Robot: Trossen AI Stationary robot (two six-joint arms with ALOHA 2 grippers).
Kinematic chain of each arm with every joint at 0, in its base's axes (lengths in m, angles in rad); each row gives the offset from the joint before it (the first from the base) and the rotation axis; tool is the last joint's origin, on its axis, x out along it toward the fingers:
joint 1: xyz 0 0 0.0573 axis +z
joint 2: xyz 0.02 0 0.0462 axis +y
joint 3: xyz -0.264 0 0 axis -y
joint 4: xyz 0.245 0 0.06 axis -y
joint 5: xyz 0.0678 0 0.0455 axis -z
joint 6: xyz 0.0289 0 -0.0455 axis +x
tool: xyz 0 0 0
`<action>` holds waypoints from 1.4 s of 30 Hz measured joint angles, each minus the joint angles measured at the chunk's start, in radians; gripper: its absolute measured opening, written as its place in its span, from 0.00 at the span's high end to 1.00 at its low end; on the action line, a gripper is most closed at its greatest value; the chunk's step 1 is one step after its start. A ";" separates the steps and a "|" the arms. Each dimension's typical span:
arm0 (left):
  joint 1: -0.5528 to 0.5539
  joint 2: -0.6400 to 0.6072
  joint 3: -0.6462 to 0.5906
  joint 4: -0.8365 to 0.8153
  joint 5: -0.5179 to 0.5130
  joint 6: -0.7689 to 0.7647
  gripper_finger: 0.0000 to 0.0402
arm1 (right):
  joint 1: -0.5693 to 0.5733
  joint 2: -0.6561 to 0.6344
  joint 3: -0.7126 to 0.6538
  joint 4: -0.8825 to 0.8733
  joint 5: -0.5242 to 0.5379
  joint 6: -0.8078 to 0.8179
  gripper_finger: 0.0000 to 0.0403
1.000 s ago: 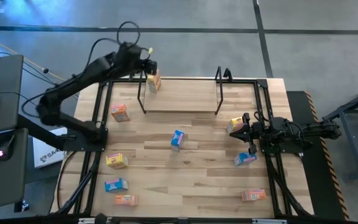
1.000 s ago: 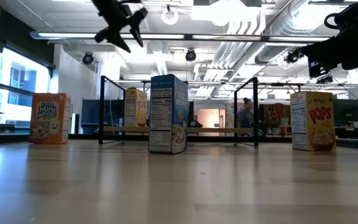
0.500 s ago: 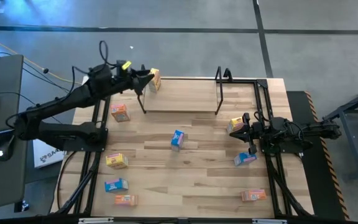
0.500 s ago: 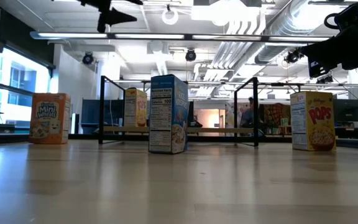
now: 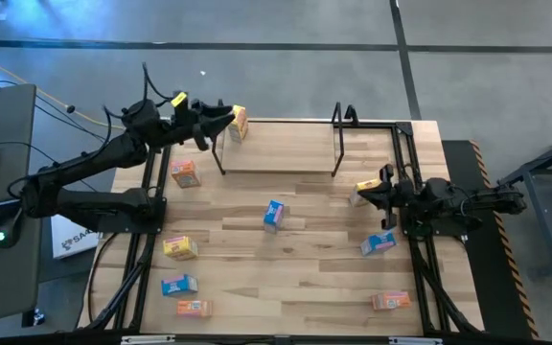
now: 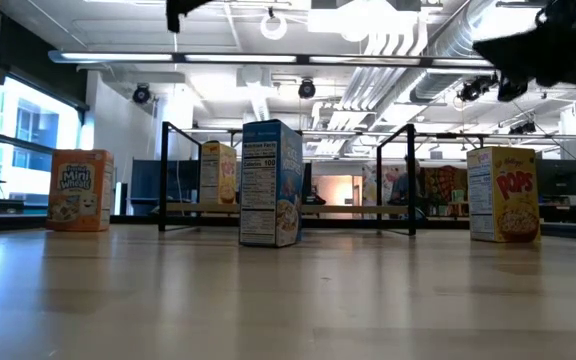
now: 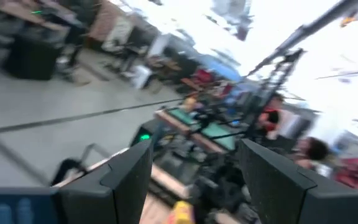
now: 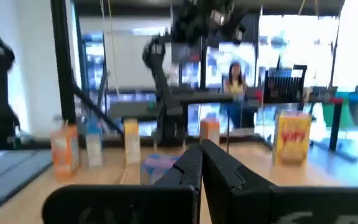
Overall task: Stack cereal on shelf
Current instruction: Put the middle yellow cereal box on the shelf
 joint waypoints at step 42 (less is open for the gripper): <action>0.161 0.013 0.133 -0.402 0.003 0.015 0.43 | -0.243 0.875 0.945 -0.286 0.514 0.429 0.73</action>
